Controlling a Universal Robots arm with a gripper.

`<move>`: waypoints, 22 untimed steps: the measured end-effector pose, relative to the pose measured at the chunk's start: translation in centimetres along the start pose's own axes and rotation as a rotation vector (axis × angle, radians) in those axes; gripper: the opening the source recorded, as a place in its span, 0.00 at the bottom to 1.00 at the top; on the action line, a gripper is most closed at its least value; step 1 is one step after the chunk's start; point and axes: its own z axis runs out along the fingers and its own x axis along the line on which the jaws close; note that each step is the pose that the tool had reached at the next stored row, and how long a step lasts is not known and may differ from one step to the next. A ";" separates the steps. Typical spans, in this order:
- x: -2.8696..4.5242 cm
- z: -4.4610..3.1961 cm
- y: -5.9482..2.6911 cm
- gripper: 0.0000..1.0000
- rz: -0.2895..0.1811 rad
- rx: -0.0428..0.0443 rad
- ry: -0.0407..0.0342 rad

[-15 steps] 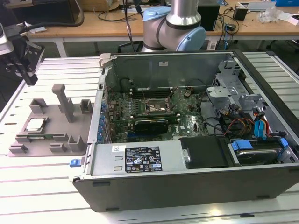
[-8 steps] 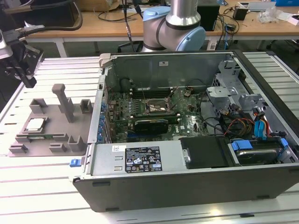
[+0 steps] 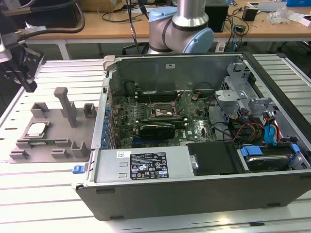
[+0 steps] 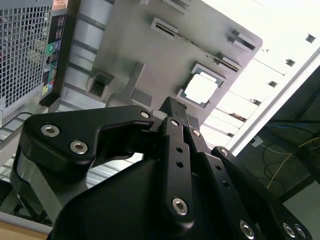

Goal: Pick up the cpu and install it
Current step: 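Reach for the cpu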

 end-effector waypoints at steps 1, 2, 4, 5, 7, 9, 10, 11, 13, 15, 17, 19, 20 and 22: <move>0.04 0.01 0.00 0.11 0.000 0.0001 0.0001; 0.08 0.04 -0.01 0.11 0.000 0.0000 0.0000; 0.22 0.06 -0.02 0.11 0.000 0.0001 0.0002; 0.29 0.08 -0.03 0.11 0.000 0.0001 0.0001; 0.40 0.11 -0.04 0.11 0.000 0.0001 0.0001; 0.55 0.17 -0.05 0.11 0.000 0.0001 0.0000; 0.60 0.19 -0.05 0.11 0.000 0.0000 0.0001; 0.66 0.21 -0.06 0.11 0.000 0.0001 0.0000; 0.83 0.27 -0.07 0.11 0.000 0.0001 0.0000; 1.11 0.49 -0.10 0.11 0.000 0.0000 0.0000; 1.46 1.12 -0.16 0.11 0.000 0.0000 0.0000; 1.70 1.48 -0.20 0.11 0.000 0.0001 0.0001; 1.87 1.76 -0.22 0.11 0.000 0.0001 0.0001; 2.09 2.11 -0.23 0.11 0.000 0.0001 0.0001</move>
